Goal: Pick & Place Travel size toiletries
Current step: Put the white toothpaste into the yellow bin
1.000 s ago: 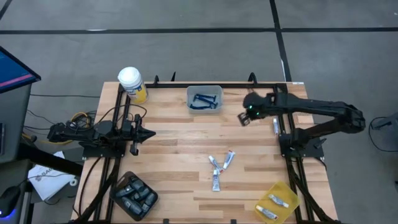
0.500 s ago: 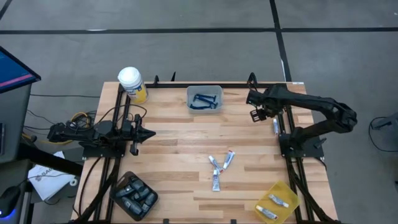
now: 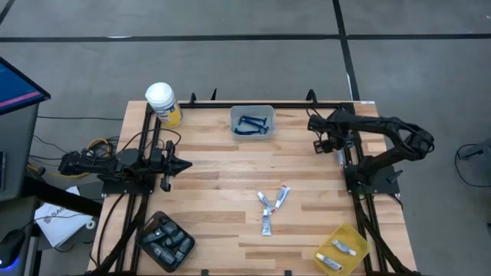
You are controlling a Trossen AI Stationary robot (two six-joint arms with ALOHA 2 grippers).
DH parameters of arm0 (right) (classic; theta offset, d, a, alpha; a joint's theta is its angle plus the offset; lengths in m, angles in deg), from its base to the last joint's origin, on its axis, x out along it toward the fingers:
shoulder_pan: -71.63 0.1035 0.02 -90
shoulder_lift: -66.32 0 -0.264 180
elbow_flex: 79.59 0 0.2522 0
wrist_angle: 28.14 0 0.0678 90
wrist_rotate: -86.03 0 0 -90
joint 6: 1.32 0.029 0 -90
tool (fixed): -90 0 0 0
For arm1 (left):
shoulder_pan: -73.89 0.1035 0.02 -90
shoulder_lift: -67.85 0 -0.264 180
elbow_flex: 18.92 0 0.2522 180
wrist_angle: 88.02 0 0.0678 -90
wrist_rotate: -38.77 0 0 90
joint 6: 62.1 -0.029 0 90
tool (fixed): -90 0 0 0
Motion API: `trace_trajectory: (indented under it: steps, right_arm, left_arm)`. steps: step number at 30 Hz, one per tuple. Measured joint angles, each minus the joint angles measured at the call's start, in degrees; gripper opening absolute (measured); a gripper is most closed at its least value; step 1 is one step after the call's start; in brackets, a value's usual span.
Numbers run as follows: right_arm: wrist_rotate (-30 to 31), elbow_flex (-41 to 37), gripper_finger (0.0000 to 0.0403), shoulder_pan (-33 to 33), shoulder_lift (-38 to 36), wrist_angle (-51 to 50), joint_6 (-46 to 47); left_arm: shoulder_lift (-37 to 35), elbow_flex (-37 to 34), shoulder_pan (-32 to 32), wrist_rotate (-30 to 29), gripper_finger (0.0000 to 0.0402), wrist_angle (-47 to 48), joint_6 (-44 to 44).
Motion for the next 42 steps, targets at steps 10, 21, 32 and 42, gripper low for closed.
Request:
trace_trajectory:
  steps: [10,21,32,42]
  right_arm:
    - [-1.45,-3.10,0.0194,-7.24,0.00,3.04,-1.72]
    - [-3.15,-6.19,0.0168,-9.20,1.62,9.38,-3.39]
    - [-2.67,-1.84,0.0140,-7.58,8.14,8.80,-9.38]
    - [-3.02,0.22,0.0089,-6.06,13.21,8.44,-11.25]
  left_arm:
    - [0.00,0.01,0.01,0.00,0.0008,0.01,0.01]
    - [0.00,0.01,0.00,0.00,0.0008,0.01,0.00]
    - [0.00,0.01,0.00,-0.02,0.0008,0.01,0.02]
    - [0.00,0.01,0.00,0.00,0.0008,-0.01,0.01]
